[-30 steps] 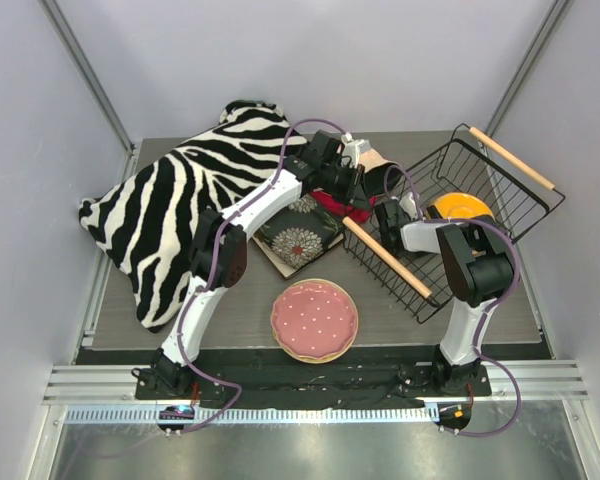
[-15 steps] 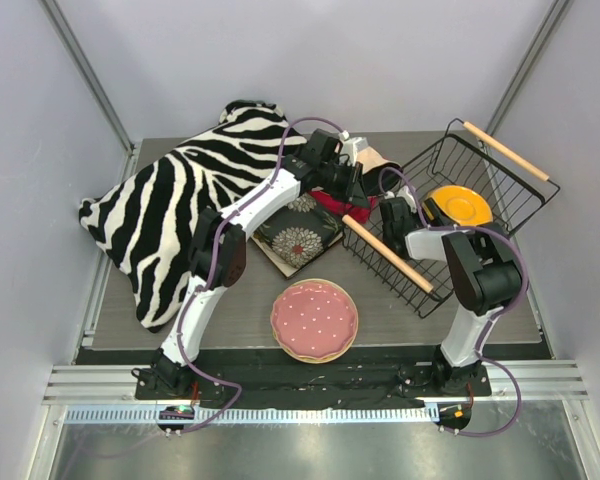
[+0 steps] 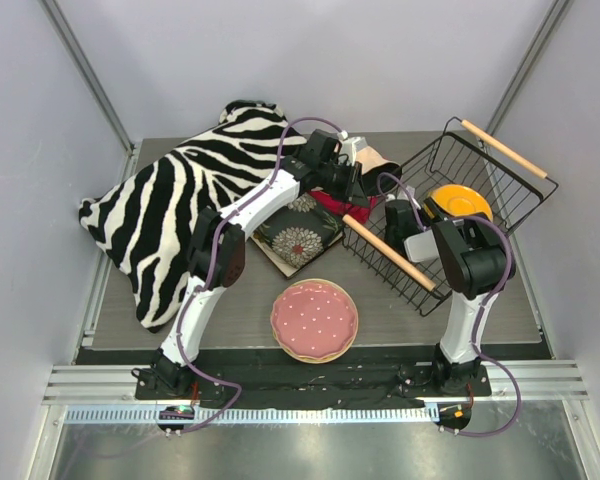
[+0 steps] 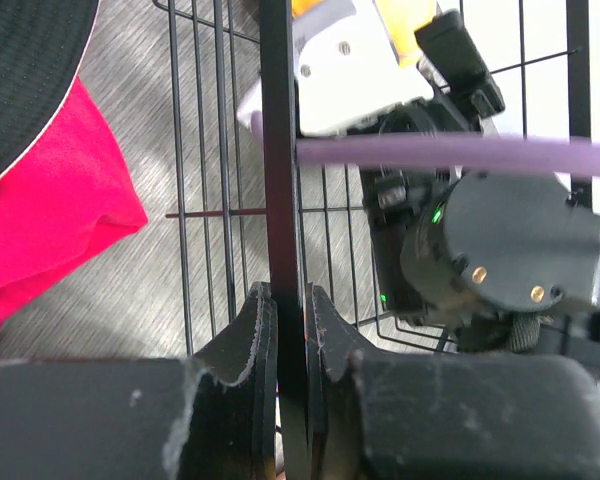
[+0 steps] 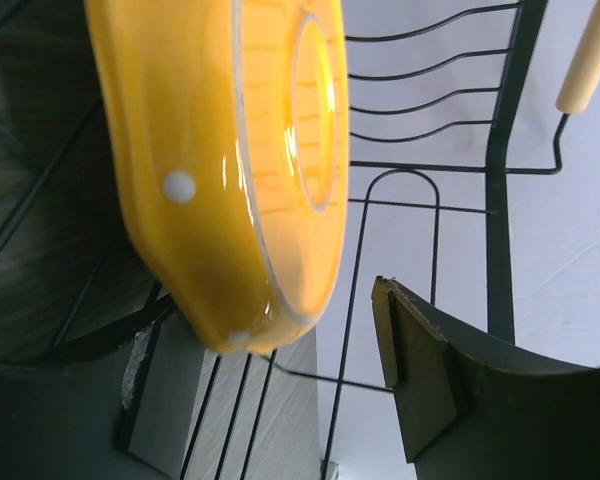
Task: Unload the plates from the dish rack
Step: Pick up the plate from the dish rack.
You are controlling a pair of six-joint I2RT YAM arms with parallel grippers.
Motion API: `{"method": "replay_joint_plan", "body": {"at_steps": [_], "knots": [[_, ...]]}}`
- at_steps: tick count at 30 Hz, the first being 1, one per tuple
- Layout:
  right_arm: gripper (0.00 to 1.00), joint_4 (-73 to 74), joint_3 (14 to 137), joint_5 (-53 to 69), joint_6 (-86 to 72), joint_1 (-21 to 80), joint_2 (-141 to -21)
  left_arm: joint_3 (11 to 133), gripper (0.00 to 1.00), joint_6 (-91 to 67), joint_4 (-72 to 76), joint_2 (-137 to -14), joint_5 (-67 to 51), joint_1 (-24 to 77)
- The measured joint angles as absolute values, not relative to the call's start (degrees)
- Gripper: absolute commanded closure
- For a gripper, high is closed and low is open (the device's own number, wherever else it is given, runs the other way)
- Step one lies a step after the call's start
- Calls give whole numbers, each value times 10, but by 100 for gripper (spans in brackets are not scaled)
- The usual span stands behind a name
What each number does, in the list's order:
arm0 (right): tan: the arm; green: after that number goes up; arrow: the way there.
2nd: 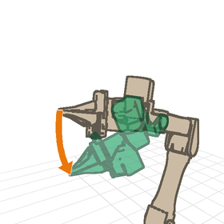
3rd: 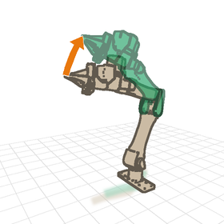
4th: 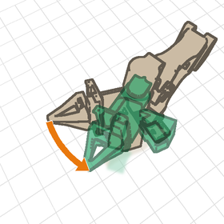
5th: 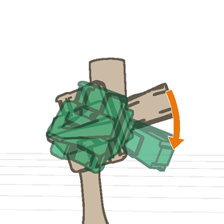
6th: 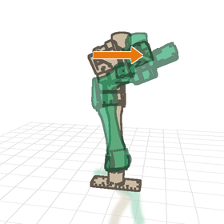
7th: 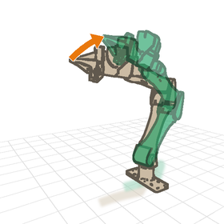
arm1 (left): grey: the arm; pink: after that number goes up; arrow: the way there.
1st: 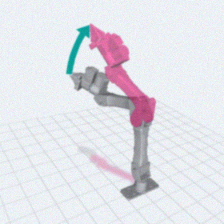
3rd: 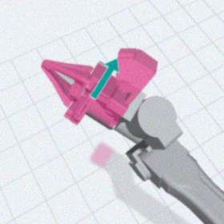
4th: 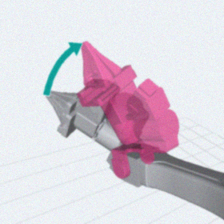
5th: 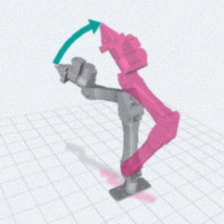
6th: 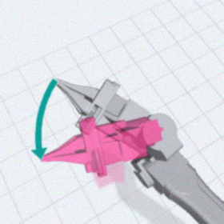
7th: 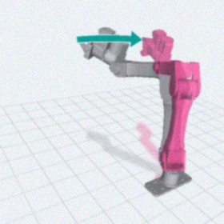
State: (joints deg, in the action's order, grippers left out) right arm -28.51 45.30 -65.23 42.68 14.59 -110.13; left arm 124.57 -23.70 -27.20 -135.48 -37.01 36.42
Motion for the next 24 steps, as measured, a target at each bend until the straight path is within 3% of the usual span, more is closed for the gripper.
{"method": "replay_joint_plan", "body": {"at_steps": [8,13,15,17,20,24], "knots": [[29,-454,444,-648,539,119,-1143,1243,100,-237,-269,-1353,-370,364],[37,-446,466,-625,544,101,-1154,1242,100,-237,-269,-1353,-369,364],[46,-436,481,-612,545,90,-1163,1242,100,-237,-269,-1353,-368,364],[46,-422,493,-606,543,83,-1170,1242,100,-237,-268,-1353,-367,364],[61,-410,504,-601,543,81,-1174,1242,100,-237,-267,-1353,-366,364],[95,-410,504,-619,577,84,-1170,1242,100,-237,-264,-1353,-364,364]]}}
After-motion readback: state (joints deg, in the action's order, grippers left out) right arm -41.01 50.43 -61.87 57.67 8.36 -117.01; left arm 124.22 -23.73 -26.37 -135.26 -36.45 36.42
